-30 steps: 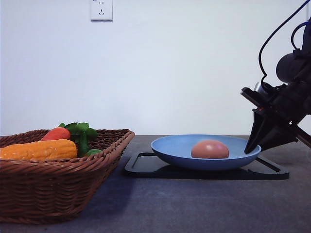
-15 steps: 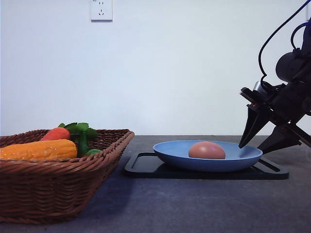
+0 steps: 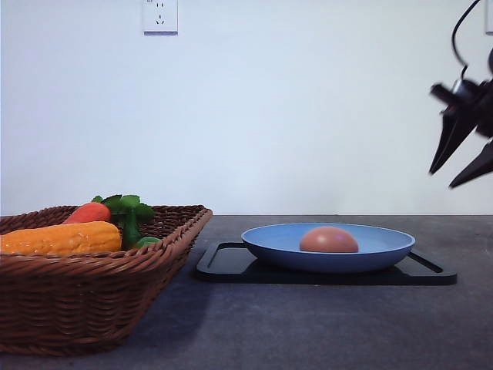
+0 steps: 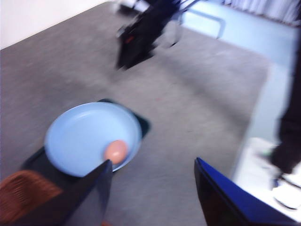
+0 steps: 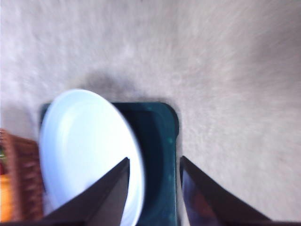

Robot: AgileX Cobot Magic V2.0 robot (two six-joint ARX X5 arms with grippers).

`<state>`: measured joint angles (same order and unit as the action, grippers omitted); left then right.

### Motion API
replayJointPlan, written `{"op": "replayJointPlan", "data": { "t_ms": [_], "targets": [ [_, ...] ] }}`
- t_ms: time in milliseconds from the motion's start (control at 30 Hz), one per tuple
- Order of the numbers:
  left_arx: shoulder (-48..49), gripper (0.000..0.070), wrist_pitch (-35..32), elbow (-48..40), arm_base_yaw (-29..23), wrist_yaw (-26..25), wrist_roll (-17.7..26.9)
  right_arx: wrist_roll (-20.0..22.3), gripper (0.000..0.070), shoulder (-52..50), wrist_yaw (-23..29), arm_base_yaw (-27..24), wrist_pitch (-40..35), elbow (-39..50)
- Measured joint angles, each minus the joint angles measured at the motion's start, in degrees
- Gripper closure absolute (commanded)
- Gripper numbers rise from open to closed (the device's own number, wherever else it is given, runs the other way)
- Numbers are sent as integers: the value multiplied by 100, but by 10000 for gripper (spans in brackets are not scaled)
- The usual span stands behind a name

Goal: Transfer egg from basket to plate and serve

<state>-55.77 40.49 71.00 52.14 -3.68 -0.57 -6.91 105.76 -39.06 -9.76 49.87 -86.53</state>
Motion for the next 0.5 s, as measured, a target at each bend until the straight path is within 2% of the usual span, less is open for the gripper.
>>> {"op": "replayJointPlan", "data": {
  "t_ms": [133, 267, 367, 500],
  "targets": [
    [-427, 554, -4, 0, -160, 1001, 193, 80, 653, -343, -112, 29, 293, -4],
    [-973, 691, 26, 0, -542, 1736, 483, 193, 700, -763, -46, 344, 434, 28],
    [-1367, 700, 164, 0, -1022, 1840, 630, 291, 700, -1159, 354, 836, 523, 123],
    [-1770, 700, 340, -3, -1765, 1839, 660, 362, 700, -1739, 1406, 1548, 492, 391]
  ]
}}
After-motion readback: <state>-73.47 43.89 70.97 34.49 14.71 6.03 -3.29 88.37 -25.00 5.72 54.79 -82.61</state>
